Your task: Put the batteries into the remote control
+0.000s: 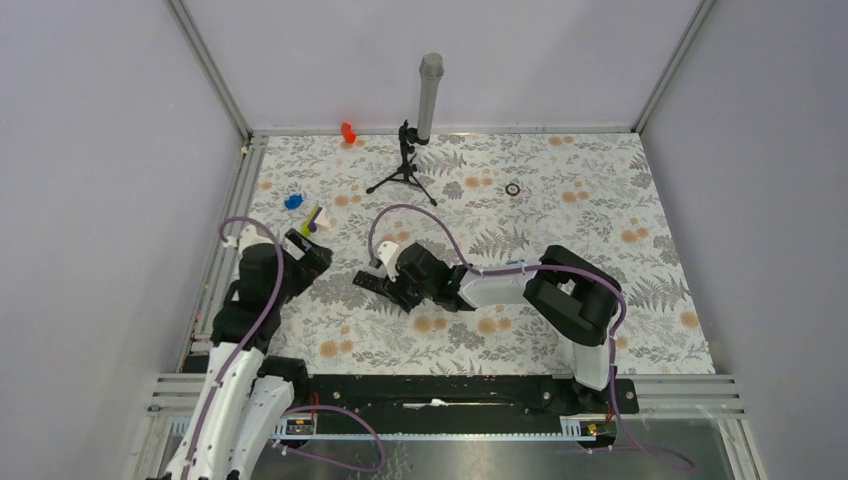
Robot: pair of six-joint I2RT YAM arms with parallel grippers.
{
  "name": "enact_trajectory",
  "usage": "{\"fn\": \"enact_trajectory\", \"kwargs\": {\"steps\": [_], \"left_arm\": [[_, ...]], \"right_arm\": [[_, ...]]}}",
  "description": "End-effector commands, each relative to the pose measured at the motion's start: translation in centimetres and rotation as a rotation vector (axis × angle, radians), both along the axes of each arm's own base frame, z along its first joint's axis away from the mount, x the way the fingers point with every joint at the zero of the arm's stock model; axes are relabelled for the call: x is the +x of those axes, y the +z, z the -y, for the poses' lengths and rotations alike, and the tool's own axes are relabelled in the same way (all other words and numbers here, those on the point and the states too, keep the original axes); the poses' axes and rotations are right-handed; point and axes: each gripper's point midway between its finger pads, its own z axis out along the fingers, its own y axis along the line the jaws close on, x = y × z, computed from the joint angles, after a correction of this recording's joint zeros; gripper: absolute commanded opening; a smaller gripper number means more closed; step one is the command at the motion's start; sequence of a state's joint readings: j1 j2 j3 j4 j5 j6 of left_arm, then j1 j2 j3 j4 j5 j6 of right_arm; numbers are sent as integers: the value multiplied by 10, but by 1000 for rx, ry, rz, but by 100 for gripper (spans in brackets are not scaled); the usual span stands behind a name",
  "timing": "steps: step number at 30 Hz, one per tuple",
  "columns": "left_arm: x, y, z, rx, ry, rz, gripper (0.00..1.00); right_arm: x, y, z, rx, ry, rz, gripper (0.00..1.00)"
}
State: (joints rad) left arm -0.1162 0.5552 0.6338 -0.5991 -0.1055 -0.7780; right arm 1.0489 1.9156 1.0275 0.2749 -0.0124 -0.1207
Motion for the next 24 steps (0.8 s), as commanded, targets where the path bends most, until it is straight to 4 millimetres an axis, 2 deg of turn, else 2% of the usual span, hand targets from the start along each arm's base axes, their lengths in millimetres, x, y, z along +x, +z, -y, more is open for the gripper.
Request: {"fn": "enact_trajectory", "kwargs": {"steps": [1,3,6,9,18,24], "left_arm": [[1,-39,45,-213,-140,-107,95],[3,-55,57,-262,-189,-130,94],[8,-68,72,-321,-252,-129,94],[12,-80,79,-348,-280,-148,84],[25,-111,77,-364,-215,-208,75],[20,-129,77,-376,-188,-270,56]], "right_arm": [[4,30,-14,183,-84,-130,38],[5,33,-14,208,-101,-170,38],[2,40,-17,248,-94,-225,39],[-2,47,-21,290,-82,-291,39],[-16,54,-41,397,-48,-492,39],[-19,49,-49,417,-49,-555,39]]}}
